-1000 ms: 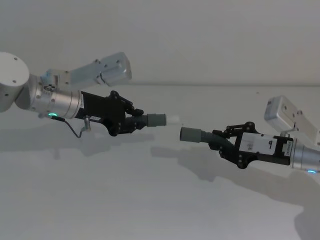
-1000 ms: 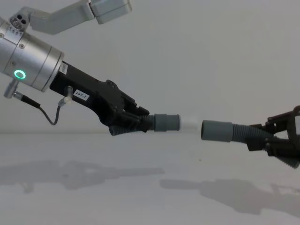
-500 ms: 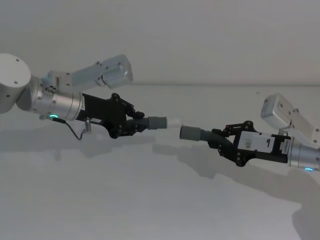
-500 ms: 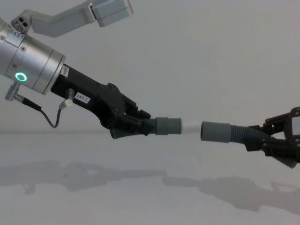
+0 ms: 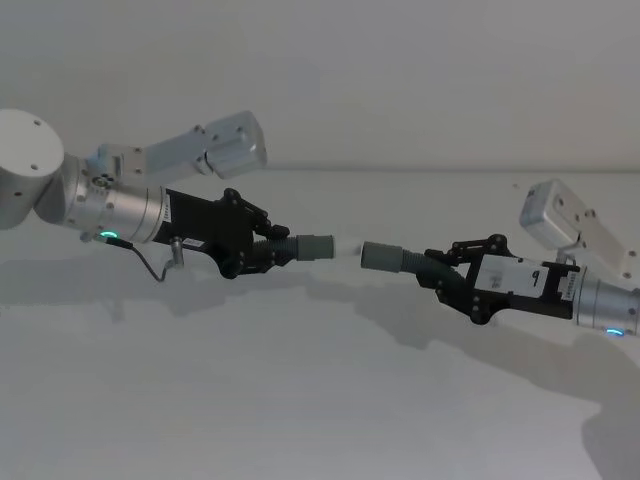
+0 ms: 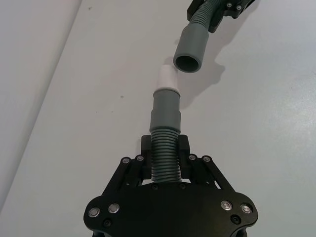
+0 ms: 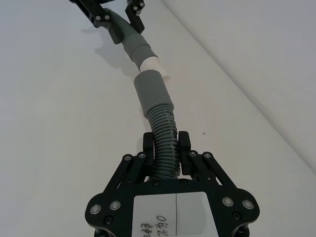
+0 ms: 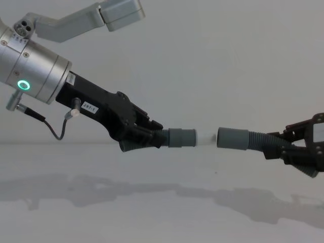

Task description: Use both hands to pick up one end of the pipe from the table, align the ends, and insert them.

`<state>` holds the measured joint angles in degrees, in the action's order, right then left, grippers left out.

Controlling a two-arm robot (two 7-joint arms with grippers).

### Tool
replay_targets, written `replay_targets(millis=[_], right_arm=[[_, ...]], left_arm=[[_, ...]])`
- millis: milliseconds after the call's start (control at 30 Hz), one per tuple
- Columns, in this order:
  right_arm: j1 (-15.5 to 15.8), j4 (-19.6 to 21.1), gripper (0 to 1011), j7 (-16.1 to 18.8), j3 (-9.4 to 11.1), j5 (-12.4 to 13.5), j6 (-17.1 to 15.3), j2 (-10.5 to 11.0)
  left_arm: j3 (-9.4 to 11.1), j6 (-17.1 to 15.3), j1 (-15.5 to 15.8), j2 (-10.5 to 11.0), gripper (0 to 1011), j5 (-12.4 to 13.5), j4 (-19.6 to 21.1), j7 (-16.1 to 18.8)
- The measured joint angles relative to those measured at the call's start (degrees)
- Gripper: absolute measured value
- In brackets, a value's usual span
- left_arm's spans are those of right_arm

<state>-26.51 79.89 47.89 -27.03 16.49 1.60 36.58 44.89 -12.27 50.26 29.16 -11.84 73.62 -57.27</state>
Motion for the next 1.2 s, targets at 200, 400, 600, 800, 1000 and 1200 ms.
replay_targets(millis=[200,400,600,800,1000,1200], right_arm=[[-0.31,-0.64,282,-0.59,-0.32,-0.13,-0.04,-0.08],[-0.57,-1.11,282,-1.03,-0.67,-0.25,-0.12,-0.08],[-0.79,-1.44,282,-1.39,-0.96,-0.28,-0.27,-0.07],[-1.15,-1.66,282,-1.77,-1.27,-0.29,-0.39,-0.08],[-1.53,-1.67,282,-1.92,-1.53,-0.18,-0.47,-0.12],[-1.95,-1.66,282,-2.00,-1.82,0.04,-0.49,-0.14]], left_arm=[[0.07,-0.36,-0.10,0.23,298,-0.34,0.24,0.48],[0.12,-0.64,-0.15,0.43,298,-0.72,0.43,0.85],[0.21,-0.77,-0.18,0.56,298,-1.17,0.49,1.07],[0.40,-0.81,-0.20,0.54,298,-1.64,0.40,1.14],[0.67,-0.81,-0.17,0.34,298,-2.00,-0.01,1.15],[1.00,-0.57,-0.08,-0.05,298,-2.37,-0.65,1.16]])
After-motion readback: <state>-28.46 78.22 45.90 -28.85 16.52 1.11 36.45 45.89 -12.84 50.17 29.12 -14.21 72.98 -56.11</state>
